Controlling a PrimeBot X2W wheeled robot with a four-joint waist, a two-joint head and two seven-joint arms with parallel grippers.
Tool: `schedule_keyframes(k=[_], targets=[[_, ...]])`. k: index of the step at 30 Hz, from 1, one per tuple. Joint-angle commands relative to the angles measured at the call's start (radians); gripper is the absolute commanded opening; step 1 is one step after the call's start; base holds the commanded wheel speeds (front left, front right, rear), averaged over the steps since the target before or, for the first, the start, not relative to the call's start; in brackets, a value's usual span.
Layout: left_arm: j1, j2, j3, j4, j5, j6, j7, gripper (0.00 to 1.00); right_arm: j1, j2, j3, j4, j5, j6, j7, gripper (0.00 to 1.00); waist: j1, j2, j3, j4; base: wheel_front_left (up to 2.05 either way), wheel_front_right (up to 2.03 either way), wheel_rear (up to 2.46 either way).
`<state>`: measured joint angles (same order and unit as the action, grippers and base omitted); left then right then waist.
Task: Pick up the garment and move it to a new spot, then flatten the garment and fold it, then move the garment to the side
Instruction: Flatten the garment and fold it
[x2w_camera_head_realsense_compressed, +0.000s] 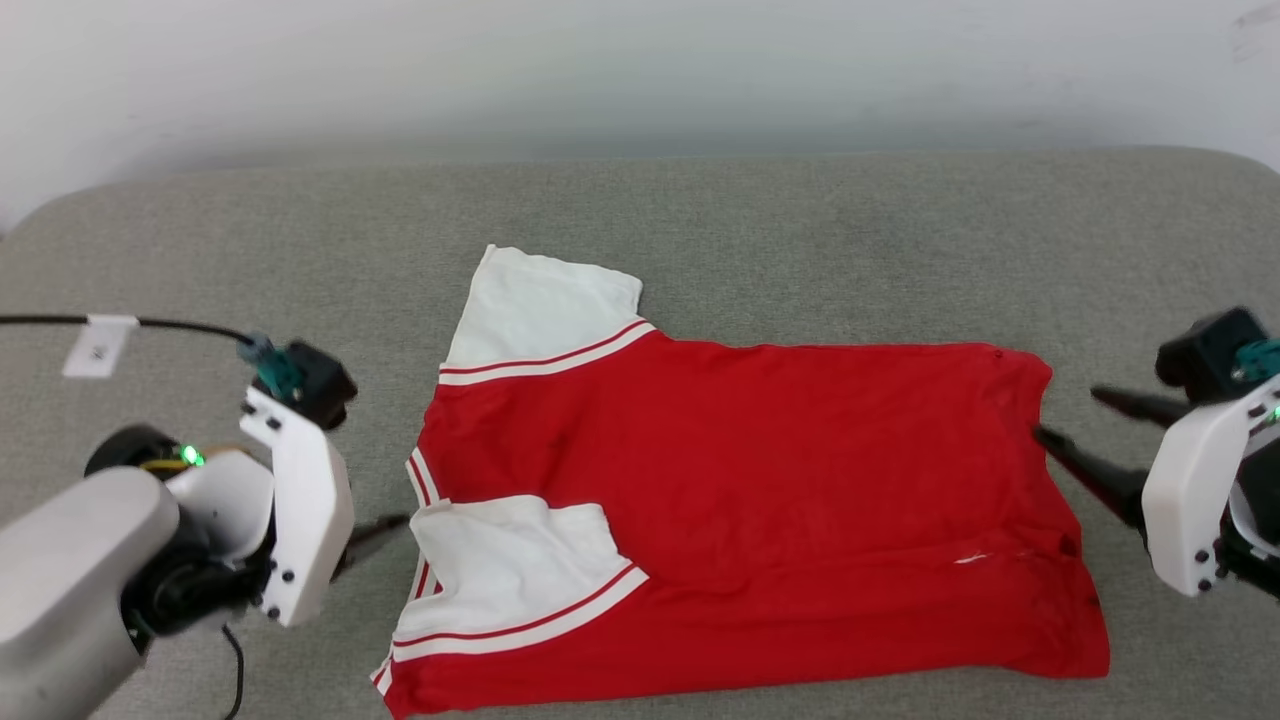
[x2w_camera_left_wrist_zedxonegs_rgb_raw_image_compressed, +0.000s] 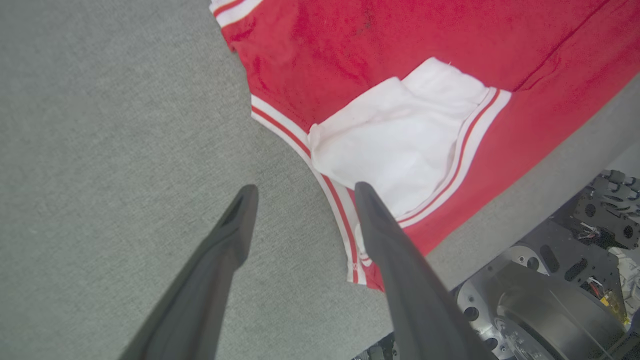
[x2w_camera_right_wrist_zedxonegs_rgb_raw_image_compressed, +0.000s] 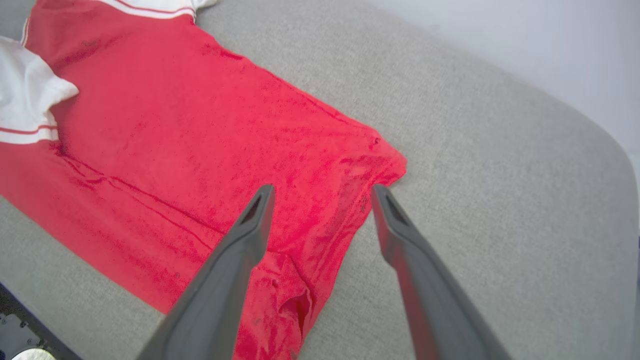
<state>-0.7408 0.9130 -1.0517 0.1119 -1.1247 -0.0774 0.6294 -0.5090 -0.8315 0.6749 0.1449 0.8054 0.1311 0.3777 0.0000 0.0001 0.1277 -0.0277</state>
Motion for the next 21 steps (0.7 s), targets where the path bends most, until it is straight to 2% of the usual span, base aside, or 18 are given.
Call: schedule_keyframes(k=[1, 4, 8, 13, 17, 21], targets=[[-0.015, -0.002, 0.011, -0.002, 0.005, 0.010, -0.011, 1.00, 0.019, 0.016, -0.023, -0.009, -0.023, -0.001, -0.023, 1.00, 0.0000, -0.0001, 0.000, -0.005, 0.00, 0.00, 0.00], [-0.060, -0.008, 0.043, 0.008, 0.023, 0.027, -0.039, 1.00, 0.046, 0.068, -0.142, -0.042, -0.106, -0.001, -0.111, 1.00, 0.0000, -0.0001, 0.013, -0.017, 0.00, 0.00, 0.00], [-0.128, -0.027, 0.075, 0.045, 0.050, 0.044, -0.060, 1.00, 0.120, 0.177, -0.331, -0.097, -0.242, -0.001, -0.218, 1.00, 0.0000, -0.0001, 0.045, -0.038, 0.00, 0.00, 0.00], [-0.220, -0.060, 0.104, 0.104, 0.036, 0.036, -0.022, 1.00, 0.236, 0.317, -0.505, -0.241, -0.391, -0.001, -0.275, 1.00, 0.0000, -0.0001, 0.105, -0.065, 0.00, 0.00, 0.00], [-0.299, -0.089, 0.124, 0.154, 0.004, 0.040, 0.047, 1.00, 0.315, 0.411, -0.584, -0.370, -0.479, -0.001, -0.270, 1.00, 0.0000, -0.0001, 0.166, -0.090, 0.00, 0.00, 0.00], [-0.399, -0.110, 0.137, 0.205, -0.023, 0.038, 0.149, 1.00, 0.357, 0.474, -0.606, -0.474, -0.532, -0.001, -0.246, 1.00, 0.0000, -0.0001, 0.237, -0.119, 0.00, 0.00, 0.00]])
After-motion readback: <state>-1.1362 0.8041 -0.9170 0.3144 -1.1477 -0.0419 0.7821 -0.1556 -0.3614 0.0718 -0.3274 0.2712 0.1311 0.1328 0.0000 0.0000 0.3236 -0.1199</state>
